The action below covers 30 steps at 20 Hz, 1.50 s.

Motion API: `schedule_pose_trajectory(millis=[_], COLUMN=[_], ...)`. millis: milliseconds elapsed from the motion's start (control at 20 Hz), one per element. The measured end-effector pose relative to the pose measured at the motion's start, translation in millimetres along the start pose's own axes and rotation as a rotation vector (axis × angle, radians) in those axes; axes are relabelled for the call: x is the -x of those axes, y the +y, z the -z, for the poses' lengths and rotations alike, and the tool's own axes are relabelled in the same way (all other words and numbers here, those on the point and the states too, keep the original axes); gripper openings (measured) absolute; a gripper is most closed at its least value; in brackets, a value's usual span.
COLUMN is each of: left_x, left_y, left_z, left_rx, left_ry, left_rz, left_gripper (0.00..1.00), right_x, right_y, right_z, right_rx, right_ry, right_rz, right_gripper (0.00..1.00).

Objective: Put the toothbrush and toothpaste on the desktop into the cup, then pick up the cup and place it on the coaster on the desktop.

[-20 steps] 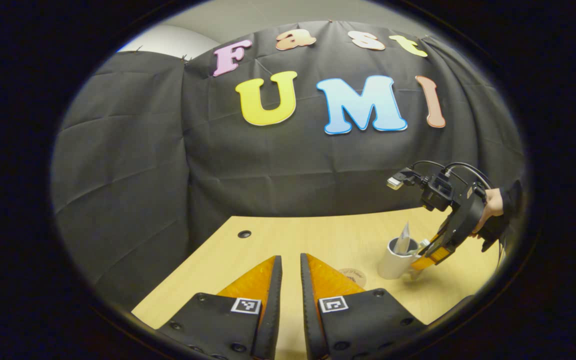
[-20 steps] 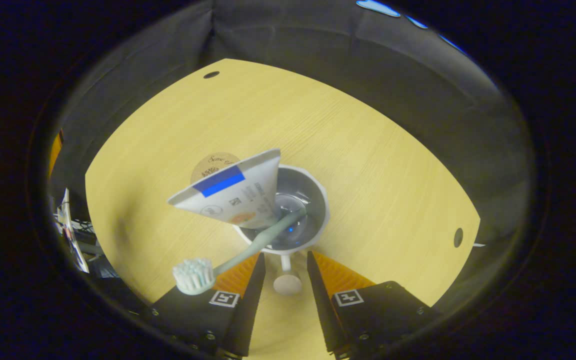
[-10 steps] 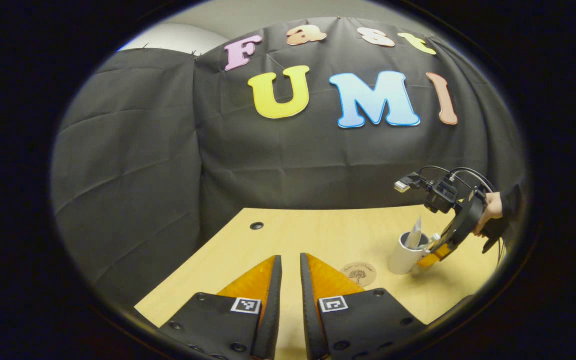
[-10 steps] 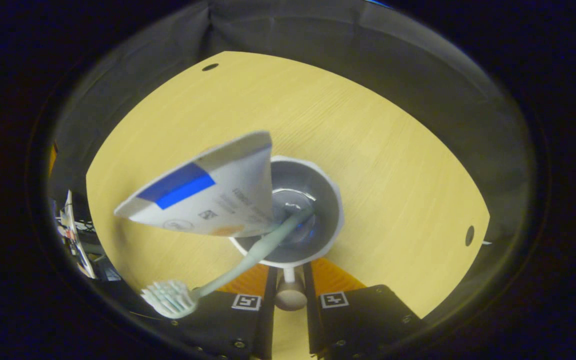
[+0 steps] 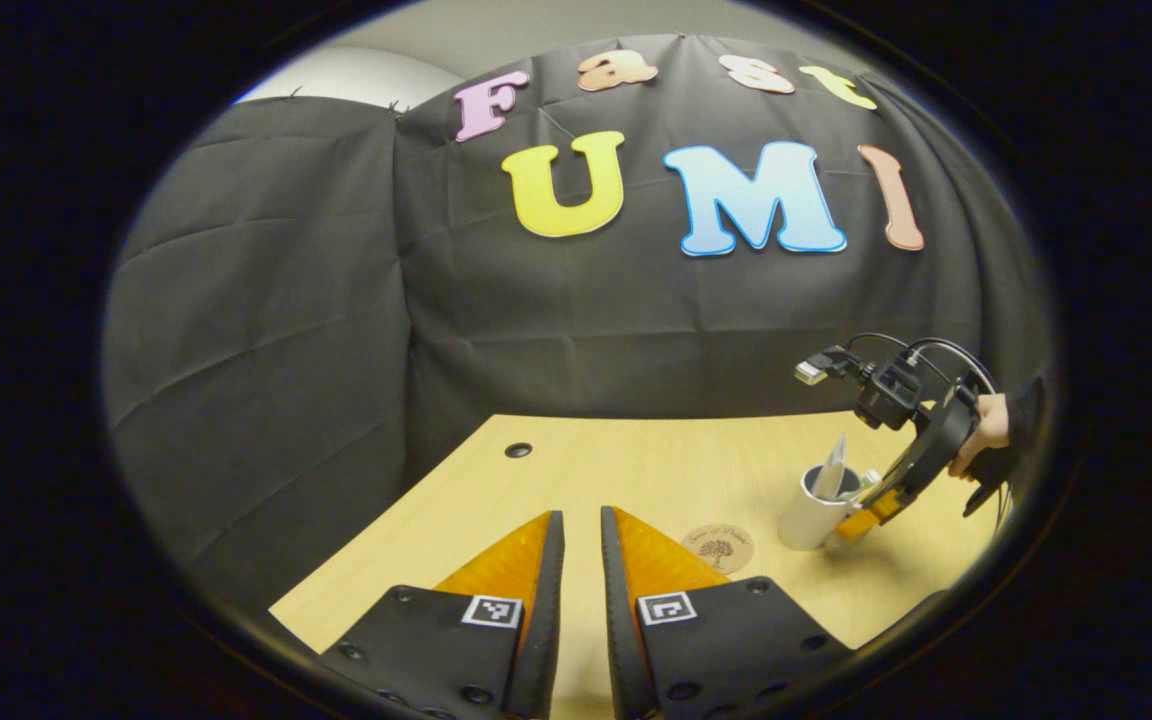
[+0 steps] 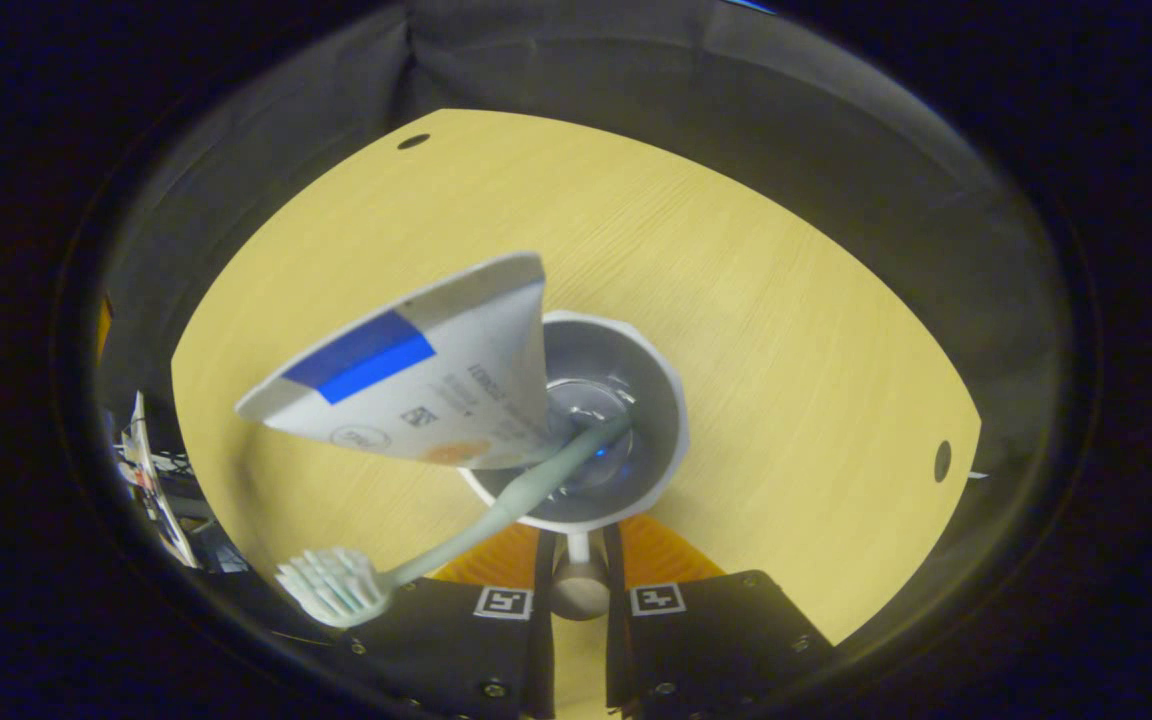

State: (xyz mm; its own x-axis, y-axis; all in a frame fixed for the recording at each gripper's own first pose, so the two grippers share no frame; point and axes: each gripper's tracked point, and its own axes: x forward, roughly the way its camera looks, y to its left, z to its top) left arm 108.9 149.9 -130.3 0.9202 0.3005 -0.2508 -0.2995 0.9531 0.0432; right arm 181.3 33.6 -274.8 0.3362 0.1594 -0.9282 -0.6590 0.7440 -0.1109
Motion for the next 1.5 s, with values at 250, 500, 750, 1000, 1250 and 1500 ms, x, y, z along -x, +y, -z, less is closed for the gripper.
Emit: schedule_pose_trajectory(millis=[250, 500, 750, 1000, 1250, 1500], left_x=[0.6, 3.6, 12.4, 19.7, 23.7, 31.0], left_y=[2.6, 9.7, 21.5, 44.3, 62.9, 82.6], left_z=[2.6, 3.0, 3.9, 9.3, 14.7, 23.6], left_rx=[0.007, 0.003, -0.002, 0.002, 0.014, 0.023], left_ry=[0.006, 0.0, -0.003, 0.005, 0.019, 0.029], left_rz=[-0.008, -0.018, -0.037, -0.072, -0.111, -0.138], left_gripper=[0.28, 0.31, 0.28, 0.28, 0.28, 0.28], right_x=[6.7, 11.6, 8.3, 5.4, -0.8, -8.2], right_y=[6.1, 21.7, 43.4, 66.3, 88.3, 95.2], right_z=[-10.8, -19.8, -29.6, -43.1, -59.9, -67.1], right_rx=[-0.021, -0.017, 0.005, 0.021, 0.043, 0.055], right_ry=[-0.038, -0.055, -0.054, -0.056, -0.052, -0.035], right_rz=[-0.012, -0.033, -0.053, -0.082, -0.099, -0.098], right_gripper=[0.21, 0.21, 0.21, 0.21, 0.21, 0.21])
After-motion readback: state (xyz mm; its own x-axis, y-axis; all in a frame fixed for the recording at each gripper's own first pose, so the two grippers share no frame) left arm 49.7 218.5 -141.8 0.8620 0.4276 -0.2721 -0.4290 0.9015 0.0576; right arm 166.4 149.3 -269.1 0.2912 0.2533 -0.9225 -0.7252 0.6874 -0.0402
